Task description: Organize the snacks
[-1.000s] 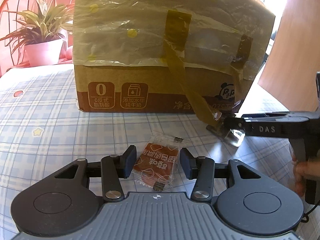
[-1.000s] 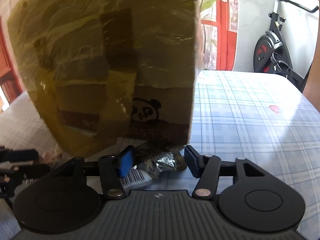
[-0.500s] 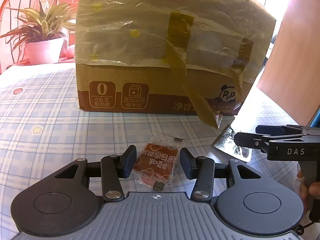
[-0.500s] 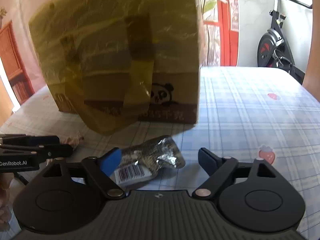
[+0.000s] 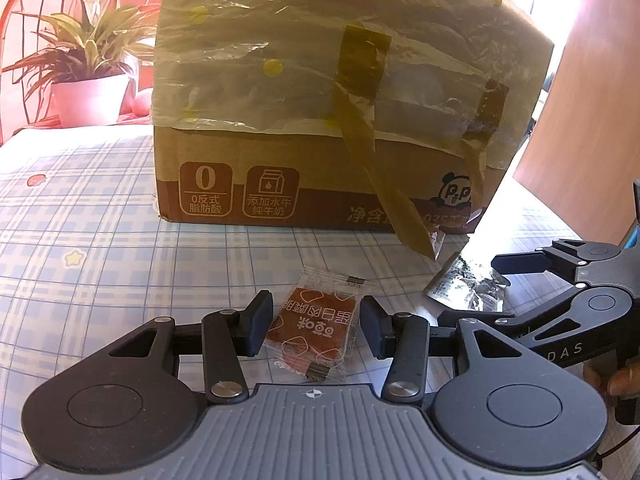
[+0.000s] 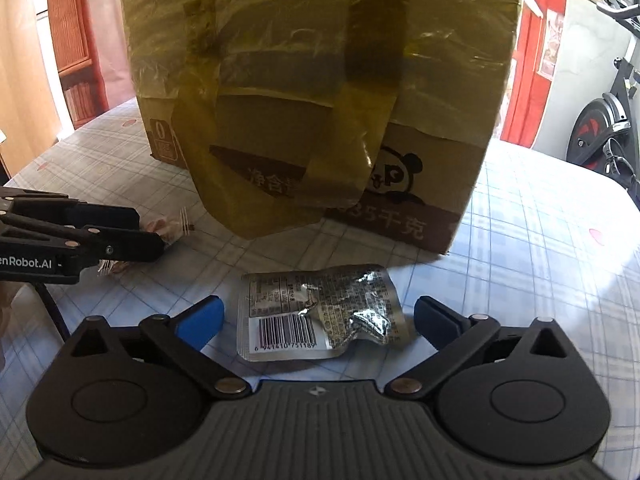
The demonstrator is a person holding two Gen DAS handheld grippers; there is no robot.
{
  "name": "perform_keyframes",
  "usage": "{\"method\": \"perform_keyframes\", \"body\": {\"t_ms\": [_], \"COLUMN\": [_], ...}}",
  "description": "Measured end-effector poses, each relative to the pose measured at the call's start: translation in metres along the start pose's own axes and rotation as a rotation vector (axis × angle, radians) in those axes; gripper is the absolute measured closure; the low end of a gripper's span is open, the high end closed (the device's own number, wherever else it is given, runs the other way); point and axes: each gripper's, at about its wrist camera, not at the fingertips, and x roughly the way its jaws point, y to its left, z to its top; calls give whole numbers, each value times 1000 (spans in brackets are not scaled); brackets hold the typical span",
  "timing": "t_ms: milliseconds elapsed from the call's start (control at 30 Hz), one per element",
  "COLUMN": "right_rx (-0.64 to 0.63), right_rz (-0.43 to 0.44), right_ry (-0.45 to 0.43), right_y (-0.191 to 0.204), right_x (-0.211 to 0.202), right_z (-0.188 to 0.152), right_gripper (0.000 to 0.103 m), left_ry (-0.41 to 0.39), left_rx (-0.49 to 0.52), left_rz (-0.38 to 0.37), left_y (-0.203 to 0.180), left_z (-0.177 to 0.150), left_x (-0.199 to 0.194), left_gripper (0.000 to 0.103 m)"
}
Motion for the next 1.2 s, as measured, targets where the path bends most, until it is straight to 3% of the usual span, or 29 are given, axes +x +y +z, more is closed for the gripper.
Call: {"method": "perform_keyframes", "body": {"t_ms": [833, 1067, 1200], "right_rx": [10, 35, 40], "right_rz": [6, 5, 4], "right_ry": [-23, -59, -67], "right_y": [-3, -8, -9], "right_x": [-4, -9, -11], "right_z": [-5, -6, -5], "right_gripper": [0, 15, 19], "left_ry": [-2, -2, -2], "left_rx": [10, 11, 12], "left_rz": [6, 7, 8], "left_y": [-1, -2, -2], "left_z": [0, 0, 0], "left_x": [0, 0, 0], "left_gripper": [52, 52, 52]}}
